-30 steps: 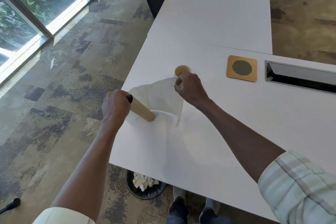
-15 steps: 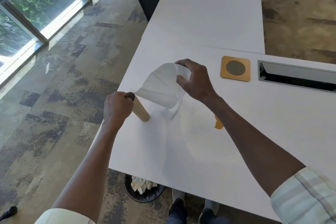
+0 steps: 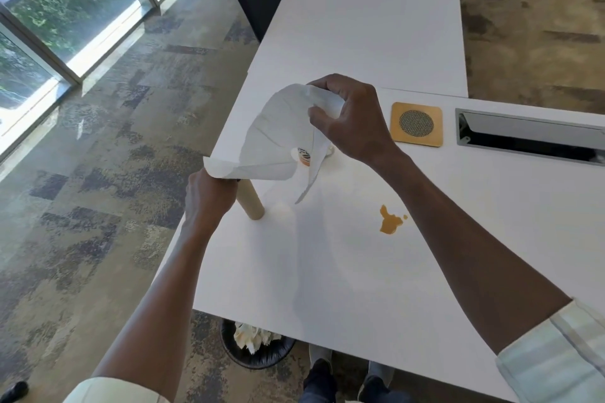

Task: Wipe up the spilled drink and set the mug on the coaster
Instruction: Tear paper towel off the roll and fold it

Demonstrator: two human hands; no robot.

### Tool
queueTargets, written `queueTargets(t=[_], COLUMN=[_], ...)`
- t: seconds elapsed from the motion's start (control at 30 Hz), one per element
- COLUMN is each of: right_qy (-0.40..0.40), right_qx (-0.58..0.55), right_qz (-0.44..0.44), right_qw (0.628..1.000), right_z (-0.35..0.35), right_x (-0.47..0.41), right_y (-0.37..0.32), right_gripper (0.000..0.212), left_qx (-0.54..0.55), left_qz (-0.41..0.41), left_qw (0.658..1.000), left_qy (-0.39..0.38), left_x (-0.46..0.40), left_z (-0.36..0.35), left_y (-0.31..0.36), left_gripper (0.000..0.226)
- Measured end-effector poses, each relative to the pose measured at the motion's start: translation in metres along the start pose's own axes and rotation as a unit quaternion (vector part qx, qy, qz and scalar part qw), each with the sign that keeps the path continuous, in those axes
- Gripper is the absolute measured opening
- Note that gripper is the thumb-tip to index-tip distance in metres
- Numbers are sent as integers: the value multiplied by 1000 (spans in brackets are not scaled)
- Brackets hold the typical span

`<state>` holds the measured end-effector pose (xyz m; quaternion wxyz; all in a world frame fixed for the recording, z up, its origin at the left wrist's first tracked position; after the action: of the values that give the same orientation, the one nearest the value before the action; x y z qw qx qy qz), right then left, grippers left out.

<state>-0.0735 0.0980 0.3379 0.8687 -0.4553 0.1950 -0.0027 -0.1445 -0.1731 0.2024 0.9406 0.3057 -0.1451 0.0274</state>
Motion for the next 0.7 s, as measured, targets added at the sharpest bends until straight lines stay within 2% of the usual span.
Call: queueTargets(t=[0.1, 0.23, 0.33, 0.57, 0.7], right_qy=[11, 19, 22, 6, -12], right_qx=[-1, 1, 6, 11, 6], right_qz=[-4, -6, -3, -19, -33], right_qw=[1000, 1000, 1000, 1000, 999], right_z=[7, 16, 20, 30, 38], right_x=[1, 2, 3, 5, 7], right_y=[-1, -2, -3, -1, -3], right_gripper=[22, 22, 22, 26, 24], left_qx=[35, -51, -75, -11, 50], left_qz=[-5, -112, -110, -118, -150], left_qw=[999, 992, 991, 988, 975], left_qy=[-4, 3, 24, 97, 155], left_x=[2, 9, 8, 24, 42], left_z=[-1, 0, 2, 22, 37], left_y=[1, 22, 24, 41, 68], left_gripper=[26, 21, 26, 23, 33])
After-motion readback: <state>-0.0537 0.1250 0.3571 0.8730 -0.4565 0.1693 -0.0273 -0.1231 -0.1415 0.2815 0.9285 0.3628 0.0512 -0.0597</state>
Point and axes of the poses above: each hand's wrist, its own x-axis away from the middle knuckle, its own z-axis out of the back of the hand, y = z × x, the point moved 9 cm from there along -x, towards the middle knuckle, and after that the axes turned 8 degrees about -y, right-handed, at the moved point
